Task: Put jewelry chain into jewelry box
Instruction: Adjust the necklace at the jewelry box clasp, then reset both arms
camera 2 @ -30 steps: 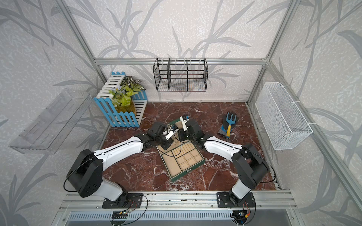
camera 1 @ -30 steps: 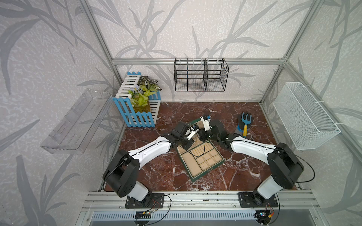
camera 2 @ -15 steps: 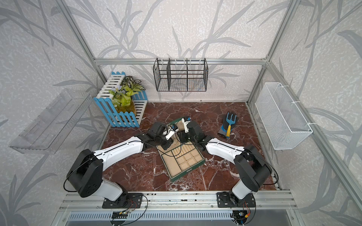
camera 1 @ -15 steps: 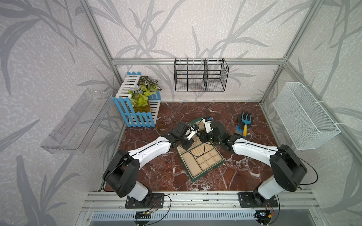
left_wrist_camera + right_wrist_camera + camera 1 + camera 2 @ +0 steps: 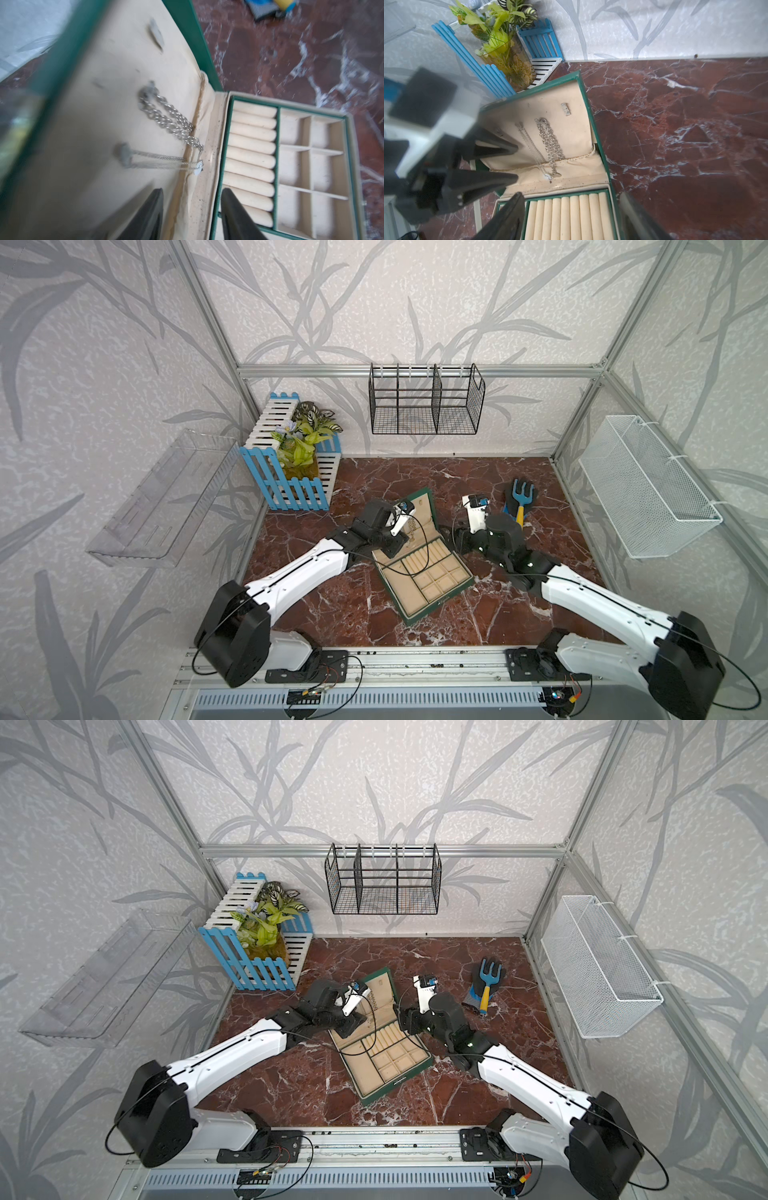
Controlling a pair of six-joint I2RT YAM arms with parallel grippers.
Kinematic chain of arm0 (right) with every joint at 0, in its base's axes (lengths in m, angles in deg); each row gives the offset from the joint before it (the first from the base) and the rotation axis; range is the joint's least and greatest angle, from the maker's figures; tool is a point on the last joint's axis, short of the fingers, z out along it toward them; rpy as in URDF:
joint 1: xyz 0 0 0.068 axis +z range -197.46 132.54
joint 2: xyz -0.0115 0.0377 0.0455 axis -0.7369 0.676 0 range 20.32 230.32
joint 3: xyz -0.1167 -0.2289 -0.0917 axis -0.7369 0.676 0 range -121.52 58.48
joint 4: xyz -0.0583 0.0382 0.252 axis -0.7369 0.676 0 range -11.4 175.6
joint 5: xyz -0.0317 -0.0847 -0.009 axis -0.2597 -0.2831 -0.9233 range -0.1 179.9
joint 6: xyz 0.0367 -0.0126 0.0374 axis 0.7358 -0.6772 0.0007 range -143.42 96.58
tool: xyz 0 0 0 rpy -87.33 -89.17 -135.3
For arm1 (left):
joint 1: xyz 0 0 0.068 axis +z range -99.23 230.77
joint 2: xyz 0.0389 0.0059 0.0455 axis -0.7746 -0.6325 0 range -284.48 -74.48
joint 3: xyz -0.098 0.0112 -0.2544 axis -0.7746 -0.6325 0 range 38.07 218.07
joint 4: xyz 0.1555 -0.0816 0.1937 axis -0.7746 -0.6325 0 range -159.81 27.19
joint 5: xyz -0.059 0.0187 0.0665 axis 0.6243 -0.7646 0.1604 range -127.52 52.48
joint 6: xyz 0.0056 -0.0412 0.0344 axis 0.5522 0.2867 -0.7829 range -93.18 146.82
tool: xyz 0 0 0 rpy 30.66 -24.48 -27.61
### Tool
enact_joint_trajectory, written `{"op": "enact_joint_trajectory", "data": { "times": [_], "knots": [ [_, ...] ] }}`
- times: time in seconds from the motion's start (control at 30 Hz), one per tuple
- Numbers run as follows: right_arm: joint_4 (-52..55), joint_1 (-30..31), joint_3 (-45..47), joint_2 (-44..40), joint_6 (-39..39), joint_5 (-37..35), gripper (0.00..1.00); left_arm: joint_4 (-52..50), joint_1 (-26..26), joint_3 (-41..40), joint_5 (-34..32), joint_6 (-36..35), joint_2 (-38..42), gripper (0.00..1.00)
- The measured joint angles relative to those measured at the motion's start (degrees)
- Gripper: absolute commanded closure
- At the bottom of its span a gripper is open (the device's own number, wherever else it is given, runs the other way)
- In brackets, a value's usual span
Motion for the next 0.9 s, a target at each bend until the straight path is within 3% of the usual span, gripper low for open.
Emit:
{"op": "enact_joint_trajectory", "data": {
  "times": [0.13,0.27,0.47,0.63,0.73,0.9],
  "knots": [
    [3.3,-2.9,2.8,-9.4,-1.4,-0.3,0.10,3.3,0.2,-2.9,-0.1,3.1,10.5,0.17],
    [7.3,-10.3,5.6,-17.1,-1.6,-0.6,0.06,7.0,0.9,-7.4,-3.5,6.8,18.5,0.08],
    [13.7,-31.0,11.2,-25.9,-0.5,1.9,0.01,9.3,6.8,-18.0,-17.8,16.4,28.3,0.04],
    [15.9,-48.3,14.1,-27.4,1.1,7.5,0.01,10.5,12.2,-27.3,-30.1,26.0,40.5,0.04],
    [15.7,-51.8,15.3,-26.1,1.5,10.4,0.01,11.3,16.9,-30.0,-32.6,30.0,44.3,0.04],
    [11.8,-52.3,17.4,-23.0,1.9,12.0,0.01,16.0,24.4,-32.6,-32.2,32.9,39.5,0.03]
  ]
}}
